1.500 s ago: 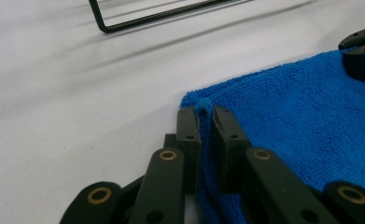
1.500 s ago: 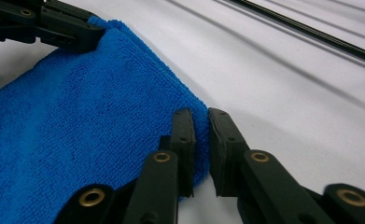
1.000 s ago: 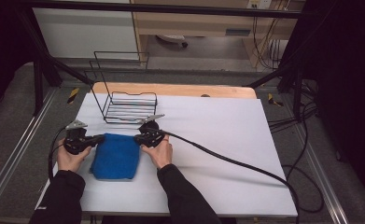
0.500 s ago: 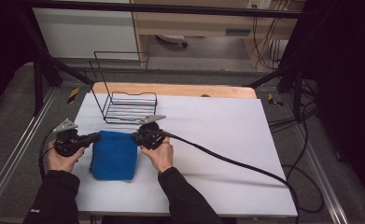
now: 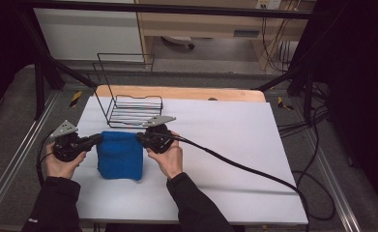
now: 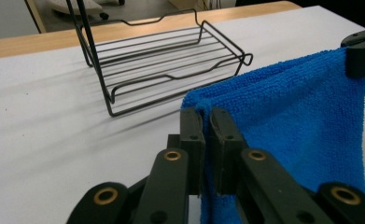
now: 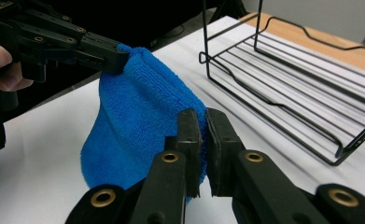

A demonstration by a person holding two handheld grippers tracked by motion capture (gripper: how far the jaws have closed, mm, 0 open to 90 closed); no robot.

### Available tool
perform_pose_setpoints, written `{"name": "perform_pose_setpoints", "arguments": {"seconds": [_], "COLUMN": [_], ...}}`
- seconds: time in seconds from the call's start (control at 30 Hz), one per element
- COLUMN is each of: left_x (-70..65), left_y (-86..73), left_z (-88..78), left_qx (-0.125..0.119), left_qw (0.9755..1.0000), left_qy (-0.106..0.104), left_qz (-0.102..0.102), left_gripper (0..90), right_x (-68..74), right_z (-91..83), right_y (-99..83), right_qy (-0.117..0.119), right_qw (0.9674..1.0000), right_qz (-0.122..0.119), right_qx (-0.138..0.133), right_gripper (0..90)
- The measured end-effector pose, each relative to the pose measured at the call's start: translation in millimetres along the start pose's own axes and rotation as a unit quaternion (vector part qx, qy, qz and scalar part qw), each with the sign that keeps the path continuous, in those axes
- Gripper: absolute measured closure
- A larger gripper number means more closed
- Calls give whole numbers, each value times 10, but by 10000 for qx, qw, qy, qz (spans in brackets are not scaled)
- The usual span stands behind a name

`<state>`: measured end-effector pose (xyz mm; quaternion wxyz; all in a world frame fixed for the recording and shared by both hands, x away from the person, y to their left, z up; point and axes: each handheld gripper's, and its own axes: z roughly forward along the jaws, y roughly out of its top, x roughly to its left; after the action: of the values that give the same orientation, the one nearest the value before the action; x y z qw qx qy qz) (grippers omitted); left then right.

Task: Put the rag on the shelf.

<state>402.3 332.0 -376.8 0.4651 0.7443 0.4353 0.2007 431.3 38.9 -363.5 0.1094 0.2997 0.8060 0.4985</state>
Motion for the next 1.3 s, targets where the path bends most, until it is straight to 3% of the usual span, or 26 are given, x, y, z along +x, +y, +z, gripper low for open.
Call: {"name": "perform_pose_setpoints", "arguments": {"seconds": [0.33,0.73,1.3], "left_x": [-95,-180,-230], "left_y": [100,186,408], "left_z": [-108,-201,-288], "left_qx": [-326,-719,-1153], "left_qw": [9994,9973,9932], "left_qy": [26,122,92], "left_qz": [87,24,113], "left_gripper": [847,847,848], "right_x": [4,30,10], "right_z": [-136,-279,-459], "right_y": [98,190,389], "right_qy": [-38,-50,-192], "right_qw": [9996,9982,9935], "right_qz": [-187,-306,-459], "right_qx": [-225,-519,-1025], "right_gripper": [855,856,856]}}
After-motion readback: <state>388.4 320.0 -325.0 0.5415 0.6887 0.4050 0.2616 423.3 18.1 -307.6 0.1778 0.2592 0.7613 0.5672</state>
